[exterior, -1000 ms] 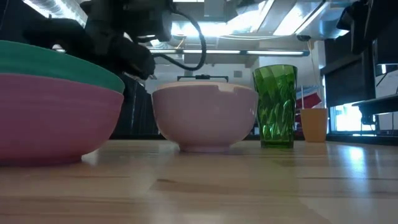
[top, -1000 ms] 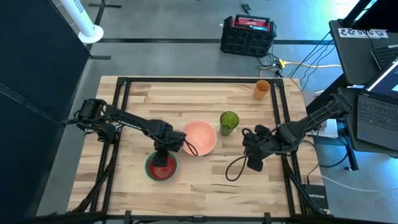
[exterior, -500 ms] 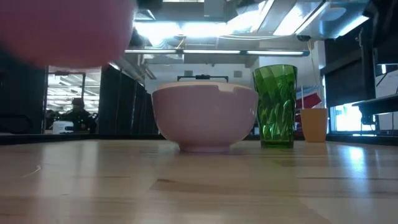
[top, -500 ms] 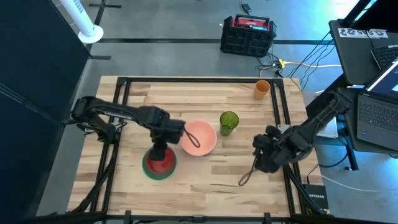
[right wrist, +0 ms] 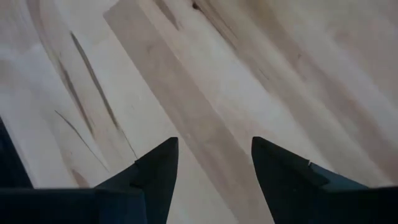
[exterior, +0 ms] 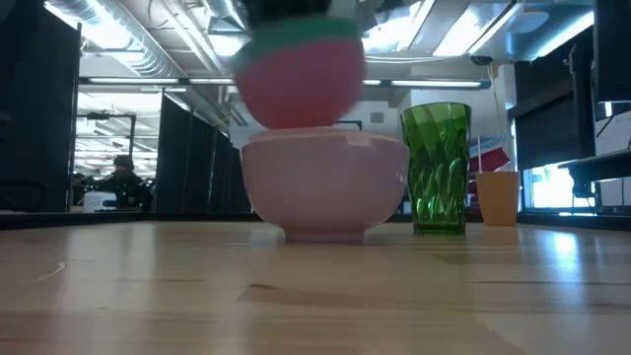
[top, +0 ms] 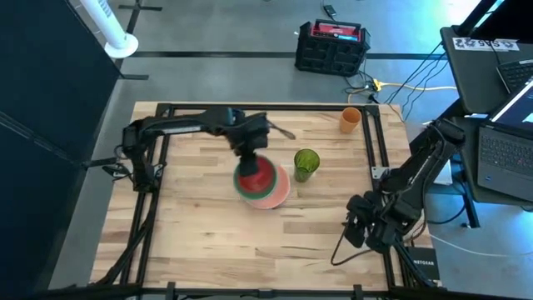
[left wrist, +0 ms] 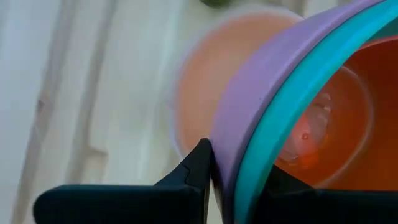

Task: Nest bowls inside each other
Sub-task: Stack the stacked bowls on top of the light orange bowl, then stack the yellow cup on top of the green cup

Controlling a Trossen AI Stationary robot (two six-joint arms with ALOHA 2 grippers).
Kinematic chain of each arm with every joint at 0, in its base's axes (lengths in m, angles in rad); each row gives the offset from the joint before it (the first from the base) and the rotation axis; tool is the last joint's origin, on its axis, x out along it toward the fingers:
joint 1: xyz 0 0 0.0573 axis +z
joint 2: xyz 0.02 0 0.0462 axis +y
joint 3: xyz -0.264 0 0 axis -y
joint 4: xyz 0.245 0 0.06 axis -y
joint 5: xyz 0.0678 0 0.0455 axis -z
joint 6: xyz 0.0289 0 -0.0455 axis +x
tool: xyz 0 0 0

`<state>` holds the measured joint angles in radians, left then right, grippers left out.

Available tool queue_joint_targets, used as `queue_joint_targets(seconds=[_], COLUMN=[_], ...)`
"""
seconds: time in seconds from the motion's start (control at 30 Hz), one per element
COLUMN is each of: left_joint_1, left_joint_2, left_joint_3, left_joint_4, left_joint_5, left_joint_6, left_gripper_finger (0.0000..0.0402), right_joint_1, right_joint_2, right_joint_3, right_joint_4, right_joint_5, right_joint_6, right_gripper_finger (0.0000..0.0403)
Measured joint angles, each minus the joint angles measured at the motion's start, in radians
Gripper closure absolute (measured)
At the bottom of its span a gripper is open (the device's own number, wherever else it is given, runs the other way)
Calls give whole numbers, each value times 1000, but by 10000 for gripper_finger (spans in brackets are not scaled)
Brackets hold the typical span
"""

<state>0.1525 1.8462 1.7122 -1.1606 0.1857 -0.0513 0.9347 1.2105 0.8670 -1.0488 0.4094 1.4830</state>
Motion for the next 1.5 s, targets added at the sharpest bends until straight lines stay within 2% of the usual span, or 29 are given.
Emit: queue_joint_targets(seconds=[0.27, 0.4, 0.8, 1.3, 1.4, 1.5], left_joint_1=[41, 60, 60, 64, 64, 59], left_joint_2=[159, 237, 255, 251, 251, 243], left_joint_3=[47, 70, 69, 261, 304, 423], left_joint_4=[58, 86, 82, -86, -125, -233], left_joint_5=[24, 37, 45, 44, 44, 45], left_joint_6=[26, 39, 129, 137, 139, 161], left_gripper_finger=[370, 370, 368, 258, 237, 236], right_joint_1=[63, 70, 69, 67, 66, 49], right_joint_2=[5, 5, 5, 5, 4, -15], right_joint_3=[-63, -69, -69, -69, -69, -68], right_joint_4=[87, 96, 93, 80, 93, 126], right_joint_5=[-2, -4, 11, 58, 124, 305], right_joint_6=[125, 136, 126, 96, 60, 11], right_gripper_finger=[210, 210, 210, 210, 210, 210])
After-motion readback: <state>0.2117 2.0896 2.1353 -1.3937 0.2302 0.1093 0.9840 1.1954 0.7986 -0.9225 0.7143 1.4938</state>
